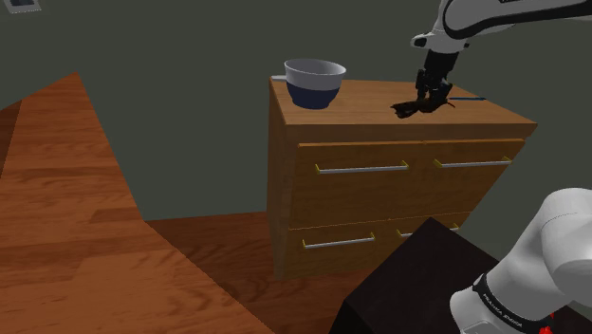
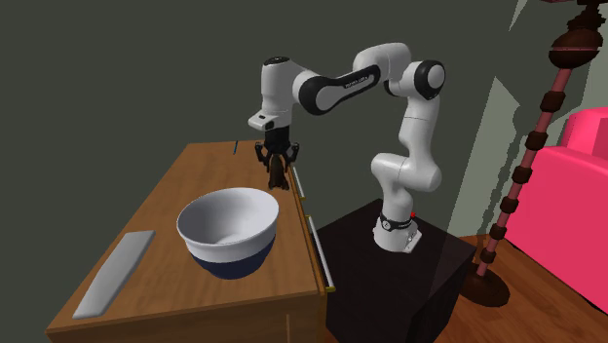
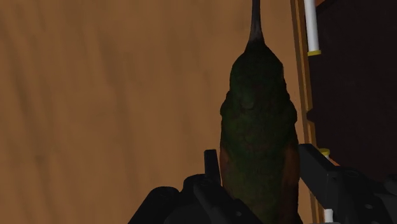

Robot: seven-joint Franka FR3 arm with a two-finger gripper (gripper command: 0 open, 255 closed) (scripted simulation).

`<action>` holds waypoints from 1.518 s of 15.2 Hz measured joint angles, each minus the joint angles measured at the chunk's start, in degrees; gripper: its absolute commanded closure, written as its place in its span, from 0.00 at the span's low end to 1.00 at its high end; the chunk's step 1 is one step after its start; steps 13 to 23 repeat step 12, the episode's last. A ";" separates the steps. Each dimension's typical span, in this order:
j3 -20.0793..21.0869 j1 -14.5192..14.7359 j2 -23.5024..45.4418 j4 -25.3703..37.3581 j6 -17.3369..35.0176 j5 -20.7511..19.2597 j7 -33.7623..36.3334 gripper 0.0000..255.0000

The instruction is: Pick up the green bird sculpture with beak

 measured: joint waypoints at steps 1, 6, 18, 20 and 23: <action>0.03 0.07 0.20 0.90 -0.70 0.16 -0.18 1.00; 0.54 0.30 0.30 4.76 -4.45 0.56 -0.67 1.00; 0.89 0.52 0.76 9.50 -8.71 1.03 -1.50 1.00; 0.89 0.52 0.76 9.50 -8.71 1.03 -1.50 1.00; 0.89 0.52 0.76 9.50 -8.71 1.03 -1.50 1.00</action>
